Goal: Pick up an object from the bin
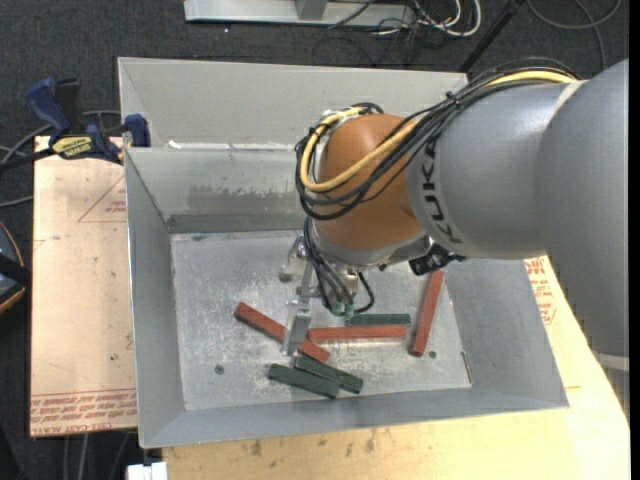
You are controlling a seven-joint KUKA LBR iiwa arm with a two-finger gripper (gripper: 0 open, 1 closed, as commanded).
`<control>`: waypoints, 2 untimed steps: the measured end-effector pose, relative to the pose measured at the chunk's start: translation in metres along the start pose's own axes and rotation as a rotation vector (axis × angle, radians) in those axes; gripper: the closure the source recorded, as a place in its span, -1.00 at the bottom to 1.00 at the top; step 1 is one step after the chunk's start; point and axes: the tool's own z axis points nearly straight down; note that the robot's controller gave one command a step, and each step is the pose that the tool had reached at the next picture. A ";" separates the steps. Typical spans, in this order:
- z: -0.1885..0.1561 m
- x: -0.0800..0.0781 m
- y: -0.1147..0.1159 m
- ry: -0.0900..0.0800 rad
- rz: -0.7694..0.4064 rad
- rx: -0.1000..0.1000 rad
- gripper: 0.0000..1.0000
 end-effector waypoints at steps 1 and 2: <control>0.075 0.033 -0.034 -0.008 0.123 -0.005 -1.00; 0.076 0.000 0.004 -0.007 0.189 -0.003 1.00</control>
Offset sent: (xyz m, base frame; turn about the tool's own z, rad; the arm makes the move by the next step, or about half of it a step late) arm -0.0021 0.0039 -0.0786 0.1890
